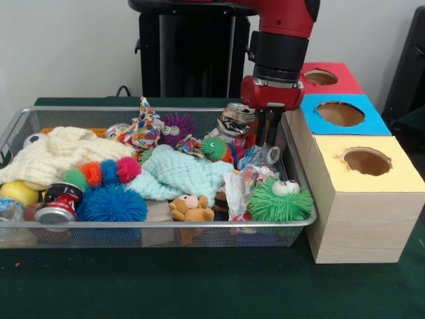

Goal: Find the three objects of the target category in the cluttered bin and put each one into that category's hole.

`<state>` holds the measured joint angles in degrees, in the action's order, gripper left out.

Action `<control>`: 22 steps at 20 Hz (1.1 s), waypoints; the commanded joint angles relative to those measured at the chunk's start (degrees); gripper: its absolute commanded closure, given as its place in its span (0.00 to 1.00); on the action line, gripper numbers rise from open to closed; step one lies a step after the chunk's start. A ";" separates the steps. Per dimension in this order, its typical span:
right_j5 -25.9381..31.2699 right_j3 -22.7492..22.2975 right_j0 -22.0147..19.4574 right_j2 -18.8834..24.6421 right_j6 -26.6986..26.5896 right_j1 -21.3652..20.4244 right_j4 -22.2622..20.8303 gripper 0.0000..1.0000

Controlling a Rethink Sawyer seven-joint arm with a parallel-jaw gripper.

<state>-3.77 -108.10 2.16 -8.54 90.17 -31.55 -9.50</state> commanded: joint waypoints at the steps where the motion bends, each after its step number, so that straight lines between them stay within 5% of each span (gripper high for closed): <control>1: -0.49 0.45 -1.92 4.11 11.79 1.37 2.49 1.00; 8: -0.37 -0.54 -1.75 3.86 11.90 0.52 2.30 1.00; 22: 8.66 -1.93 0.66 2.17 10.32 -8.32 3.60 1.00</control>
<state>-3.21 -108.63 2.41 -8.36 90.17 -36.96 -9.16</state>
